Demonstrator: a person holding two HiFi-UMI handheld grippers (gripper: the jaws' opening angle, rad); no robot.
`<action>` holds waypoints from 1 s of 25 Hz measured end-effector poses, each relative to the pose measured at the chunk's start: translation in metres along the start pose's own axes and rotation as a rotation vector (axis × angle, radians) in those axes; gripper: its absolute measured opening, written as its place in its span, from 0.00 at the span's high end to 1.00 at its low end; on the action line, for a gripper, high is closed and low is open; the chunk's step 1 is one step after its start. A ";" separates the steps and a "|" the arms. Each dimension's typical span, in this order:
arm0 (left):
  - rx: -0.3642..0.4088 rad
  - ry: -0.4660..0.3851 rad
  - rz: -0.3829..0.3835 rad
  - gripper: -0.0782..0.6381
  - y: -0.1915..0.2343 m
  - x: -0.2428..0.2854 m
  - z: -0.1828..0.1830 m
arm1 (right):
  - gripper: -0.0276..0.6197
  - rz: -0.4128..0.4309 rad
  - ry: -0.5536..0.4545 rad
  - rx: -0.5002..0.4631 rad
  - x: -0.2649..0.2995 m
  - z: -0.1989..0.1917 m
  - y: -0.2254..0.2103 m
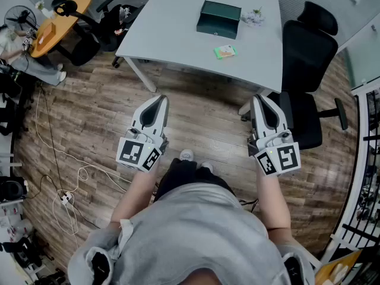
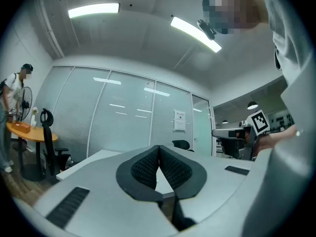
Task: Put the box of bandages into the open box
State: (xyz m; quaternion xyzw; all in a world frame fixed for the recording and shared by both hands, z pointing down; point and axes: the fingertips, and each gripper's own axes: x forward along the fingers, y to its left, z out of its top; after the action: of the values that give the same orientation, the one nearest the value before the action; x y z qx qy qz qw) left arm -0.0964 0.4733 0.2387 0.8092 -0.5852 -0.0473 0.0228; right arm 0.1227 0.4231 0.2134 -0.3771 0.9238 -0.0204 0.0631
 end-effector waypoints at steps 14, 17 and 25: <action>0.023 0.001 0.004 0.86 -0.053 -0.010 -0.007 | 0.88 0.052 -0.037 0.009 -0.041 0.010 -0.003; 0.029 0.005 -0.001 0.86 -0.057 -0.006 -0.005 | 0.88 0.089 -0.038 0.034 -0.040 0.012 0.000; 0.025 0.023 -0.007 0.86 -0.046 0.018 -0.017 | 0.88 0.108 -0.025 0.047 -0.015 0.000 -0.009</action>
State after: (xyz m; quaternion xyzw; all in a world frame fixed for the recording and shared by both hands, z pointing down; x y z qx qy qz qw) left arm -0.0452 0.4703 0.2507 0.8118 -0.5828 -0.0305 0.0192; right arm 0.1401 0.4272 0.2154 -0.3255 0.9411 -0.0340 0.0843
